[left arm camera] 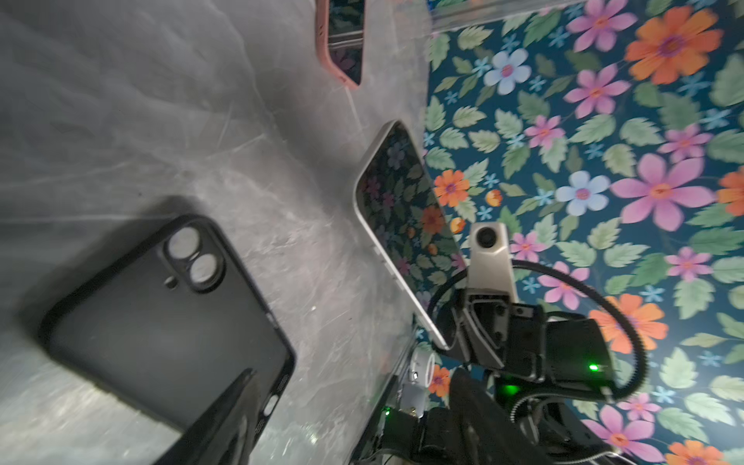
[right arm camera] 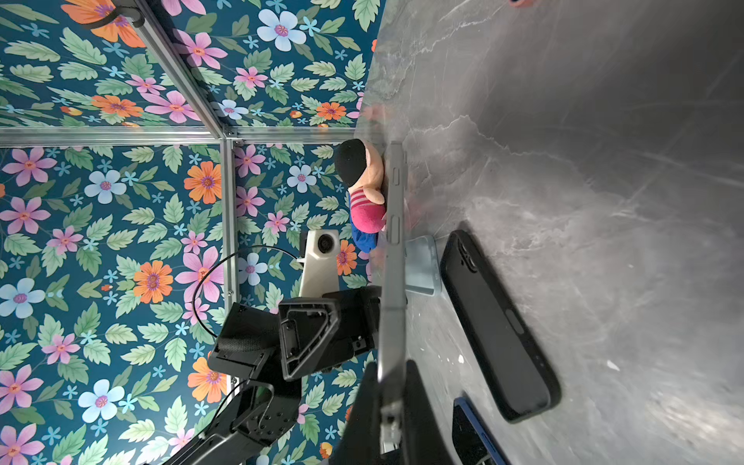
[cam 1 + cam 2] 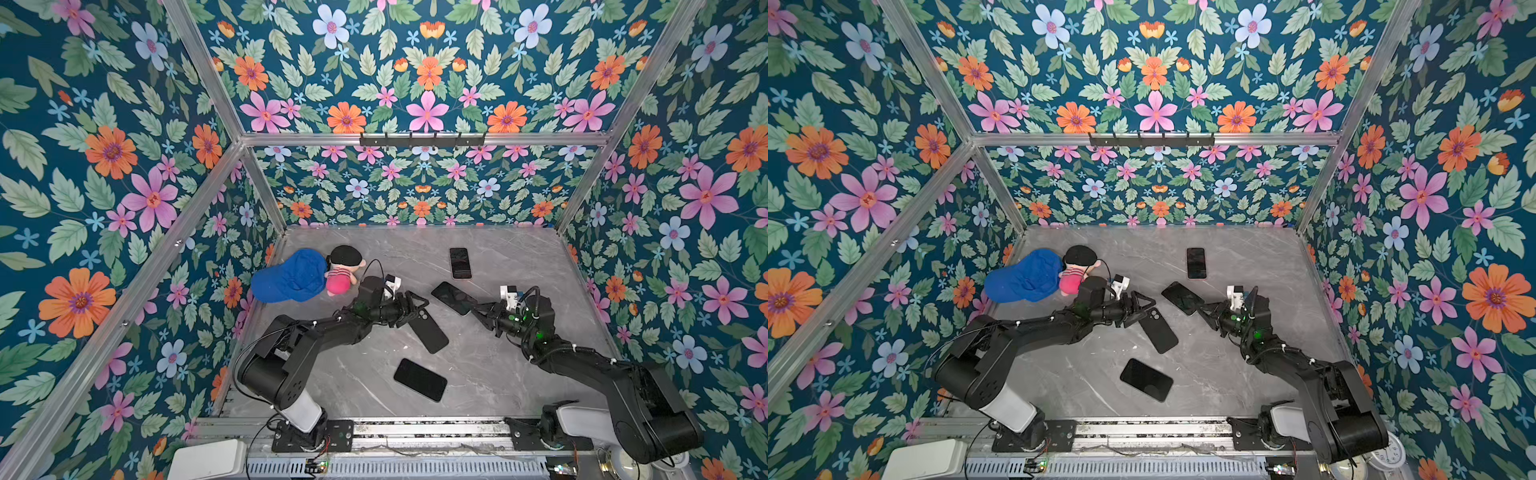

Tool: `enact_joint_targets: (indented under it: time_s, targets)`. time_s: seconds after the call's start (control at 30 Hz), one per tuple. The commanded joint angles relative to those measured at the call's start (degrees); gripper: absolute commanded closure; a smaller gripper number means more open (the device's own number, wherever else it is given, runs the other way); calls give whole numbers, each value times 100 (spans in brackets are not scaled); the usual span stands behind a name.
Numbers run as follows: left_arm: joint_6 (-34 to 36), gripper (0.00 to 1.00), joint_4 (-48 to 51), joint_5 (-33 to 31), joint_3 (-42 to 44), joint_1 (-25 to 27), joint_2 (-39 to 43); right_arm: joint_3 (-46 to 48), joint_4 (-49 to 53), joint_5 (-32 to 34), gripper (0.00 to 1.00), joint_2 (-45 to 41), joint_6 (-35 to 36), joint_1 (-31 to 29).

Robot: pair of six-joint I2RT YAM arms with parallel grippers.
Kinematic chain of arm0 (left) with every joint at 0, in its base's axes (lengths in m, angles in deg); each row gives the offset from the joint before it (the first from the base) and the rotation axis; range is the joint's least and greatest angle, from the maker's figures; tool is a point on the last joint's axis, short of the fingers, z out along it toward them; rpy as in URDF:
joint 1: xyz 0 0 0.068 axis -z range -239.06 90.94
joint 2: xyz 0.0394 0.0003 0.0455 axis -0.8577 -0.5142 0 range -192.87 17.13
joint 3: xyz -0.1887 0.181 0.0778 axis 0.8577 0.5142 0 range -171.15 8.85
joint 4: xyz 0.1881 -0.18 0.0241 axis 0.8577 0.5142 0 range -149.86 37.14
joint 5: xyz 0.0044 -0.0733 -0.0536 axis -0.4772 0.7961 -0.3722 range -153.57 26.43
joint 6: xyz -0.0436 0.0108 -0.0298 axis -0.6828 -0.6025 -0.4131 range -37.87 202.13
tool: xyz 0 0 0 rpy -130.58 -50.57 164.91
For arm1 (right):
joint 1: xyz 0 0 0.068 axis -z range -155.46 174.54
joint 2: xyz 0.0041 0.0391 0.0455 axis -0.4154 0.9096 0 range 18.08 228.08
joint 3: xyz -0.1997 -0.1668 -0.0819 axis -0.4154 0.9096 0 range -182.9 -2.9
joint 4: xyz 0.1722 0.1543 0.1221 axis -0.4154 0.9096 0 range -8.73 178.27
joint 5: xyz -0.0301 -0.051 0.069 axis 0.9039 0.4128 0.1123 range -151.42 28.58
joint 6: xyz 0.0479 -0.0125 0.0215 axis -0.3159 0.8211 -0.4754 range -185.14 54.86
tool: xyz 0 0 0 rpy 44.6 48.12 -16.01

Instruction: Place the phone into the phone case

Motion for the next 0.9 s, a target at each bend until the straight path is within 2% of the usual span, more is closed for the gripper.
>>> enact_joint_targets:
  time_s: [0.0,0.13,0.37,0.87]
  targets:
    - [777,23,1699,-222,-97,131,205,-39,-213,-197,100,23,29,-12]
    - [679,25,1730,-291,142,155,380,-32,-234,-215,100,61,33,-25]
    - [519,26,1335,-234,343,275,220,-54,-279,-214,100,137,20,-184]
    - [316,27,776,-171,371,470,-91,-66,-263,-172,100,184,68,-319]
